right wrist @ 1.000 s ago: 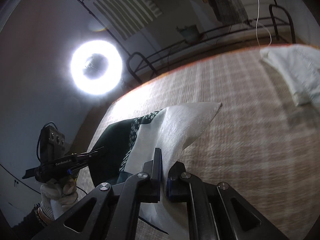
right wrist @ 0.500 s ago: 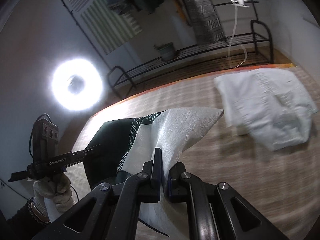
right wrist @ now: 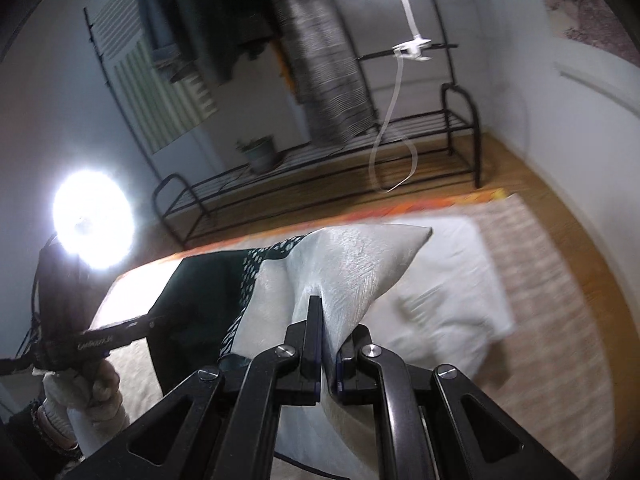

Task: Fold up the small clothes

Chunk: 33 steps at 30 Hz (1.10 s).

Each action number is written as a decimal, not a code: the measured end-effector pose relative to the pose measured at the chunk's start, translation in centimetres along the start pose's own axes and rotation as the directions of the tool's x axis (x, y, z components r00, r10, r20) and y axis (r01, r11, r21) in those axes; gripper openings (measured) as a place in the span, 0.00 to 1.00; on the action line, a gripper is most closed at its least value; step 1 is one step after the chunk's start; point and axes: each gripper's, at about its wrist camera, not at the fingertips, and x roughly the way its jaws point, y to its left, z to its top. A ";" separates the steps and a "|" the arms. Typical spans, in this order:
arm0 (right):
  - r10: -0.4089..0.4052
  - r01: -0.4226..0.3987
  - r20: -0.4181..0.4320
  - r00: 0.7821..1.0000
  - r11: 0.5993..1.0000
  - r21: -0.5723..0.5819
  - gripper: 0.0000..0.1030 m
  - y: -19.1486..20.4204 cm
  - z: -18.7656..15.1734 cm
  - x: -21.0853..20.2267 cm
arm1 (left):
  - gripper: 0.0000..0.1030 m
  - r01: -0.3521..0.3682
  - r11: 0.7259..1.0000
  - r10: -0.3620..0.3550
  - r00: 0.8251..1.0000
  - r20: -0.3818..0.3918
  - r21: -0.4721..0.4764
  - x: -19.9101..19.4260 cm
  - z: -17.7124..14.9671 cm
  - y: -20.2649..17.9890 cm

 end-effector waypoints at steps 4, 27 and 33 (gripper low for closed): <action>-0.026 0.026 0.025 0.999 0.999 0.019 0.02 -3.3 2.0 0.6 | 0.02 -0.010 1.000 0.009 1.000 0.012 0.023 3.2 1.8 -1.3; -0.183 0.184 -0.062 0.981 0.983 0.001 0.09 -9.6 3.5 9.4 | 0.02 -0.132 0.991 0.133 0.991 -0.034 0.034 10.0 2.7 -0.1; -0.286 0.286 -0.055 0.957 0.958 -0.009 0.35 -9.4 3.8 8.2 | 0.32 -0.162 0.984 0.164 0.986 -0.021 0.067 8.4 2.5 -0.9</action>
